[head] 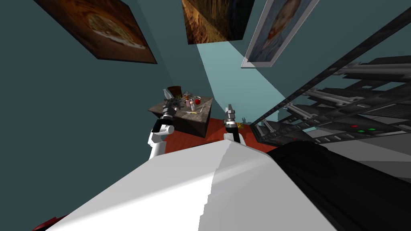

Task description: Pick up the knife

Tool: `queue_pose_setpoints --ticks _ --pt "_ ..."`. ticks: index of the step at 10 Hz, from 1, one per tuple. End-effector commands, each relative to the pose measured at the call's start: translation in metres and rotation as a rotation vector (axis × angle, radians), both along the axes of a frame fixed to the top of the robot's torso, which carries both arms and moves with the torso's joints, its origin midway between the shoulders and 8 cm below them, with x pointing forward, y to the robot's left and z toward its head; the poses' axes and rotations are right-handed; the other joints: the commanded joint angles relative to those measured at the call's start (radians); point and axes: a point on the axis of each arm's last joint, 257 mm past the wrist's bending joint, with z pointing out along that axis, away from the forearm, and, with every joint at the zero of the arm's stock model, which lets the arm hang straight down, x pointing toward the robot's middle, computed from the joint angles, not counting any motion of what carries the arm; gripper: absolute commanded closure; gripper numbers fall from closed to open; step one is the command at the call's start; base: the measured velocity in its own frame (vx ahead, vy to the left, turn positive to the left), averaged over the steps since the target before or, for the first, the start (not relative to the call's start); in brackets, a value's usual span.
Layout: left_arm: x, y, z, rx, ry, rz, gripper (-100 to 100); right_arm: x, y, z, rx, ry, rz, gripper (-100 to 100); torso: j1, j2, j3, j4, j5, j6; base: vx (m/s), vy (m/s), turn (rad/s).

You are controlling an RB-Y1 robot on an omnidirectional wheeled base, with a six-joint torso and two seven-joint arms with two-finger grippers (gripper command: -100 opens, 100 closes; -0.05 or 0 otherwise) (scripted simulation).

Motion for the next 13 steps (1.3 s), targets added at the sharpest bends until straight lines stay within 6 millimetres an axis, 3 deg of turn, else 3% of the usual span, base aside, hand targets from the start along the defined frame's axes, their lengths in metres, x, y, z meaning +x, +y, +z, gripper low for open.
queue_pose_setpoints --ticks 1,7,13 --pt "0.012 -0.004 -0.008 -0.006 0.042 -0.011 -100 0.0 0.0 0.0 0.0 0.0 0.0 0 0.0 0.0 0.0 0.0 0.0 0.0 -0.019 0.043 -0.016" --pt "0.054 -0.021 -0.036 -0.042 0.2 -0.05 -100 0.0 0.0 0.0 0.0 0.0 0.0 0 -0.001 -0.001 -0.001 0.0 0.0 0.0 -0.006 0.036 -0.026" --pt "0.082 -0.039 -0.068 -0.045 0.365 -0.083 -100 0.0 0.0 0.0 0.0 0.0 0.0 0 0.0 -0.002 -0.001 0.0 0.0 0.0 0.003 0.037 -0.034"
